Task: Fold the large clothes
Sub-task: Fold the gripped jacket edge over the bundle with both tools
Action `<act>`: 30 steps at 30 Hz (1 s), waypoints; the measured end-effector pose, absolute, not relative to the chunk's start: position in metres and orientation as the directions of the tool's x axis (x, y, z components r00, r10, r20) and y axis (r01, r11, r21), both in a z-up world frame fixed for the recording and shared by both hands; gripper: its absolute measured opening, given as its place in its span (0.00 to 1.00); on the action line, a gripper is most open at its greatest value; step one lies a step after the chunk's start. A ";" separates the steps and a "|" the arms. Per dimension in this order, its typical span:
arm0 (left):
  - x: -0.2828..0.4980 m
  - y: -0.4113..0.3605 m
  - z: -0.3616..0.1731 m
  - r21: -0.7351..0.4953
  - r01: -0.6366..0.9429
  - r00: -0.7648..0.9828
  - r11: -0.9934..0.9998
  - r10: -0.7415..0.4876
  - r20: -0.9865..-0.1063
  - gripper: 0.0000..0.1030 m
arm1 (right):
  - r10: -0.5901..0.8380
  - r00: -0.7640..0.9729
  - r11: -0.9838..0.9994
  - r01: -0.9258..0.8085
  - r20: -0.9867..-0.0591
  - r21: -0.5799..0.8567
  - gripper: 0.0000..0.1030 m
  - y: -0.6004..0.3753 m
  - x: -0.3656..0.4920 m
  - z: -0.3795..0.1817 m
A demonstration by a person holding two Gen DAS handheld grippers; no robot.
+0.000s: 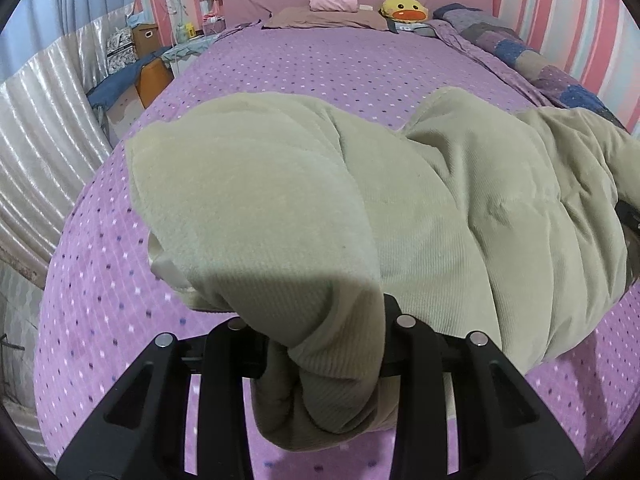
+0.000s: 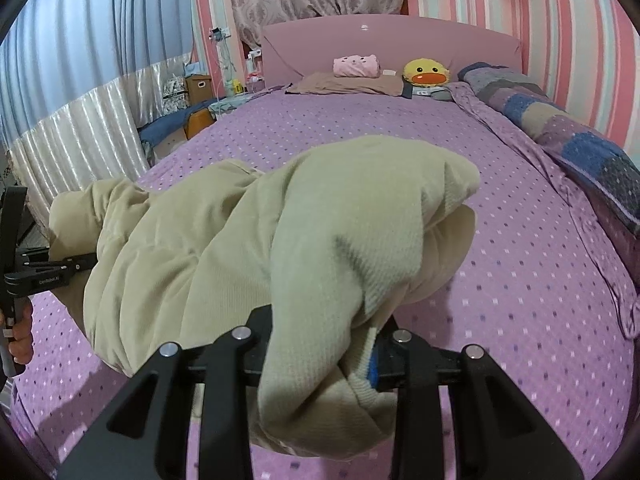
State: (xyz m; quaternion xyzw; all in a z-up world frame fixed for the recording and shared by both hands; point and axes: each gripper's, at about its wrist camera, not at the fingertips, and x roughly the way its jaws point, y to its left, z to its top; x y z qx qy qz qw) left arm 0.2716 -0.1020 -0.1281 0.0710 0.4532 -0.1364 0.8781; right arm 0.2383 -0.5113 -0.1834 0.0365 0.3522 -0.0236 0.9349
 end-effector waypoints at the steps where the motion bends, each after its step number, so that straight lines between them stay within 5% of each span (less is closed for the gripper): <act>1: 0.265 -0.100 -0.128 0.001 0.306 0.552 0.952 -0.176 -0.815 0.31 | -0.019 0.752 0.996 0.071 -0.659 0.052 0.31 -0.510 0.233 -0.184; 30: 0.240 -0.063 -0.192 -0.090 0.258 0.477 0.962 -0.208 -0.854 0.41 | -0.065 0.643 0.986 0.161 -0.763 0.052 0.36 -0.530 0.212 -0.255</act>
